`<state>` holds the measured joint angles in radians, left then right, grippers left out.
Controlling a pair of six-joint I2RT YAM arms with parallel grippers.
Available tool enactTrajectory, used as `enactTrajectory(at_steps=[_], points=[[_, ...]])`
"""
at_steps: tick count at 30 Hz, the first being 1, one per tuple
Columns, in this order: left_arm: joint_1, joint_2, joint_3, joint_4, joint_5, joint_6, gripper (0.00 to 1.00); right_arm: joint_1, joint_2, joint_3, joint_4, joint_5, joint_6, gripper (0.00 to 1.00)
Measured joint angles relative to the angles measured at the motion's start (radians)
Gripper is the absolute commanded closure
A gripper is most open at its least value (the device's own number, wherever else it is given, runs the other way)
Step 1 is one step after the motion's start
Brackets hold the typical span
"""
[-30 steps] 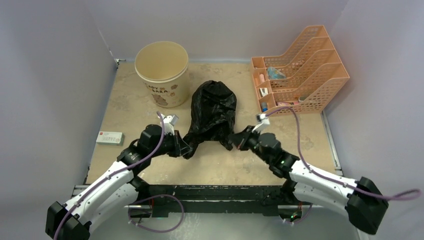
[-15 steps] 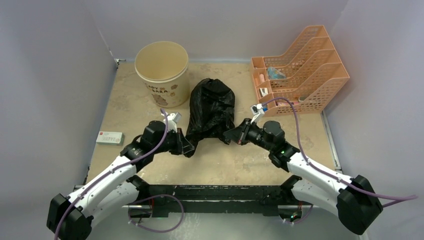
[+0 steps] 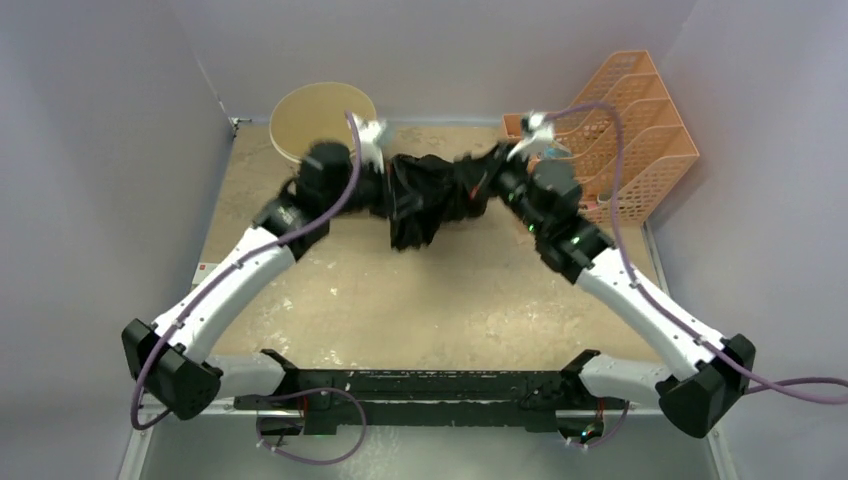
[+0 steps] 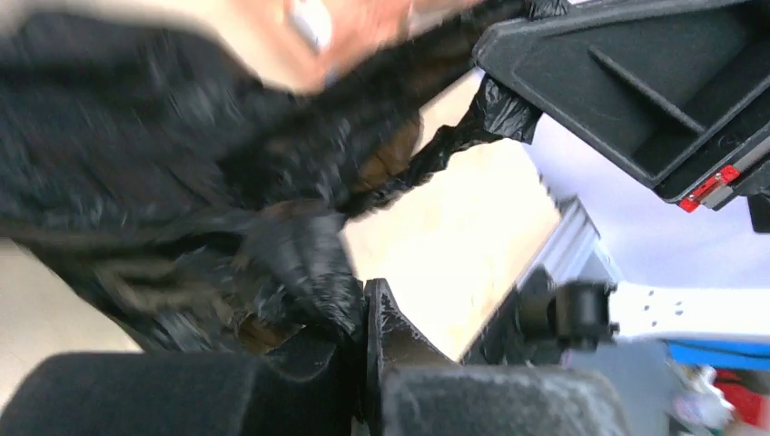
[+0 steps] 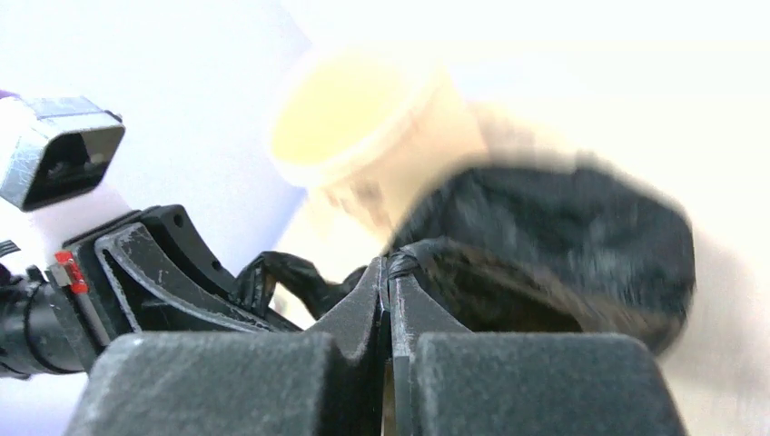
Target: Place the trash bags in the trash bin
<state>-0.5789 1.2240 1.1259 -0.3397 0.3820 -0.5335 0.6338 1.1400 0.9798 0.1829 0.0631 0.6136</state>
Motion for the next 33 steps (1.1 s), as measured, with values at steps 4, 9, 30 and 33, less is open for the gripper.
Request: enactTrajectory(at_steps=[4,9,30,33], points=[[0.001,0.048,0.385,0.014,-0.034,0.119,1.0,0.0,-0.023,0.335,-0.025,0.048,-0.157,1.0],[0.0,-0.24,0.254,0.187,0.029,0.197,1.0,0.0,-0.356,0.156,0.122,0.076,-0.233,1.0],[-0.004,-0.2,0.0,0.147,0.072,0.113,1.0,-0.005,-0.317,-0.055,-0.097,0.27,0.018,1.0],[-0.004,-0.236,0.192,0.165,0.057,0.171,1.0,-0.005,-0.368,0.063,-0.034,0.317,-0.063,1.0]])
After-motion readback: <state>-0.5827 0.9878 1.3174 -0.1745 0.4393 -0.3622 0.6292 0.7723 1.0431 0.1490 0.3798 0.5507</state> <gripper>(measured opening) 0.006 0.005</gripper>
